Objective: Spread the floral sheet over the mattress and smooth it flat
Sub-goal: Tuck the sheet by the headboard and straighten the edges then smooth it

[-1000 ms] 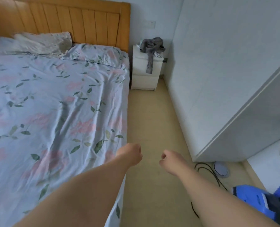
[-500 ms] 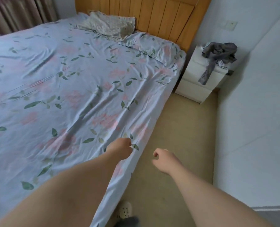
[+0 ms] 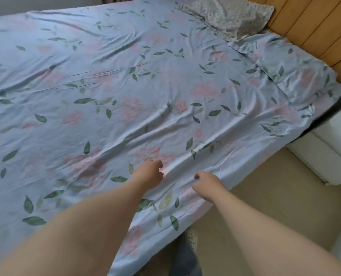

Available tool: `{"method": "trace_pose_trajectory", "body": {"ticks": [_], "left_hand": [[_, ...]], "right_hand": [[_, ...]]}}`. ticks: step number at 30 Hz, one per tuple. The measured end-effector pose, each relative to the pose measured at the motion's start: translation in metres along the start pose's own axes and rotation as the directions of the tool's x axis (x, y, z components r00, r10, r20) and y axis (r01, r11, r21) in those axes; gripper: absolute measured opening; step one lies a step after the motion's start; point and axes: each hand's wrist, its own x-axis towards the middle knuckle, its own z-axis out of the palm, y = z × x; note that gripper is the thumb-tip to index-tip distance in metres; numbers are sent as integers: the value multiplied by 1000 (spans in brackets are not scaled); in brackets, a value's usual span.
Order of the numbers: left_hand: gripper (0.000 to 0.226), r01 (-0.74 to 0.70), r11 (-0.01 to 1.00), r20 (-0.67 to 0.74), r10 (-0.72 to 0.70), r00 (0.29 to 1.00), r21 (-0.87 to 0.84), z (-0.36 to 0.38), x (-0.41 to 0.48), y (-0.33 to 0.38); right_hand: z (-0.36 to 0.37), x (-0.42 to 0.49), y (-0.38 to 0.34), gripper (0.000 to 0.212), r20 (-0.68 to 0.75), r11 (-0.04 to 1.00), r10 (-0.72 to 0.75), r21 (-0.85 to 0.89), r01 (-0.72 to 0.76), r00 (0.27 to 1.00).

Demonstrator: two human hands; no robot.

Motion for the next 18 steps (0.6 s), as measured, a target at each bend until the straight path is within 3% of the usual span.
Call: {"method": "trace_pose_trajectory", "body": {"ticks": [4, 9, 18], "left_hand": [[42, 127, 989, -62, -131, 989, -75, 5, 51, -2], [45, 226, 970, -67, -232, 970, -93, 15, 95, -11], [47, 311, 949, -141, -315, 939, -50, 29, 177, -37]], "right_hand": [[-26, 71, 3, 41, 40, 990, -104, -88, 107, 994], [-30, 148, -6, 41, 95, 980, -108, -155, 122, 990], [-1, 236, -60, 47, 170, 912, -315, -218, 348, 934]]}}
